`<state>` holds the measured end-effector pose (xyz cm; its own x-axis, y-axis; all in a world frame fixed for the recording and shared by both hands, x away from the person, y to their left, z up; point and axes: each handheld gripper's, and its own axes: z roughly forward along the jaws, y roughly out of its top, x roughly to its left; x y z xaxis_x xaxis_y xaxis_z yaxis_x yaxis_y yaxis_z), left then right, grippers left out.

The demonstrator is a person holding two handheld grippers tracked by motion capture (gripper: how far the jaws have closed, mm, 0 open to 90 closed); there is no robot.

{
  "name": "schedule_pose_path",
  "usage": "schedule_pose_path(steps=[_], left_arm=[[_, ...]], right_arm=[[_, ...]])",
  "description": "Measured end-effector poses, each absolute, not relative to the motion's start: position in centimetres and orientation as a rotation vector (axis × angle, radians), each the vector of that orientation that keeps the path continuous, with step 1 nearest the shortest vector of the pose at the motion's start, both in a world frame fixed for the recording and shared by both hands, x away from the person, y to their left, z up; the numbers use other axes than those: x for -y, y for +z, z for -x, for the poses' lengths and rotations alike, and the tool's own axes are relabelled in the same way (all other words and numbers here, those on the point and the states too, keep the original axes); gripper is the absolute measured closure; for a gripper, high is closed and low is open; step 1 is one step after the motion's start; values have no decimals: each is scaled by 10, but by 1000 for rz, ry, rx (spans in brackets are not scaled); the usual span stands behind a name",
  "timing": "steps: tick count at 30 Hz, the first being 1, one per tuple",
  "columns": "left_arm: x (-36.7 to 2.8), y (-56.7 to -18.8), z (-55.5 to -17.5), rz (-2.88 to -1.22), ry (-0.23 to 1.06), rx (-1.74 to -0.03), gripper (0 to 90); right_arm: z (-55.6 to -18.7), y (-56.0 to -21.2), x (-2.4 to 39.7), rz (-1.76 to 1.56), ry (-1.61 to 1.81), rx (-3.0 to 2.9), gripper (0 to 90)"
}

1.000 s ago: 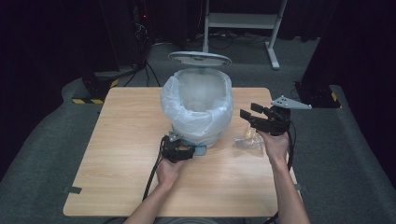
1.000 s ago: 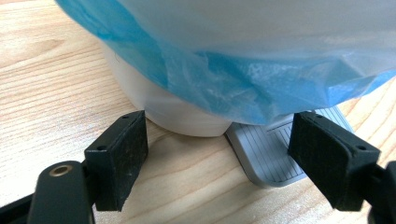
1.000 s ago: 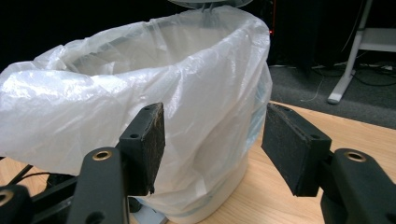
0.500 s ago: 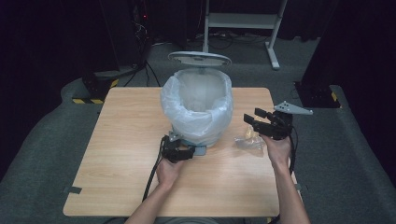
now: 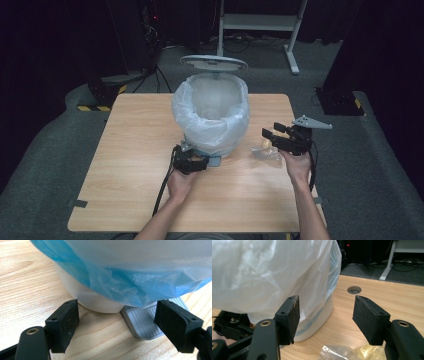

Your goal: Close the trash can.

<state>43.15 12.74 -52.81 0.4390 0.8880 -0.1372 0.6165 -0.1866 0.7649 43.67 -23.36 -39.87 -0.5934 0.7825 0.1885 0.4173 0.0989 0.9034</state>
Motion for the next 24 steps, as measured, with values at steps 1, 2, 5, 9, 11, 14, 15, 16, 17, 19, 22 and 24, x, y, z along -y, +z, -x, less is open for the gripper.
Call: schedule_pose_path(steps=[1,2,5,9,11,14,15,16,17,19,22,24], left_arm=[[-127,-528,-431,-1904,436,-1271,200],[-127,-528,-431,-1904,436,-1271,200],[-127,-528,-431,-1903,436,-1271,200],[-127,-528,-431,-1904,436,-1271,200],[-127,-528,-431,-1905,436,-1271,201],[-127,-528,-431,-1903,436,-1272,201],[-127,-528,-431,-1895,423,-1281,204],[-127,-528,-431,-1894,423,-1283,204],[-127,-528,-431,-1893,423,-1283,205],[-127,-528,-431,-1893,421,-1283,205],[-128,-528,-432,-1891,419,-1281,207],[-128,-528,-432,-1889,417,-1282,208]], right_arm=[[-437,-403,233,-1178,1475,-2049,383],[-437,-403,233,-1178,1475,-2049,383],[-438,-411,231,-1190,1454,-2061,378],[-438,-421,230,-1203,1440,-2074,377],[-438,-427,229,-1211,1429,-2082,376],[-438,-435,227,-1221,1411,-2097,372],[-438,-442,225,-1228,1380,-2113,368],[-438,-442,225,-1228,1380,-2113,368],[-438,-448,223,-1226,1350,-2125,367],[-438,-451,223,-1231,1336,-2129,366],[-438,-460,221,-1234,1306,-2137,361],[-438,-464,220,-1240,1292,-2144,359]])
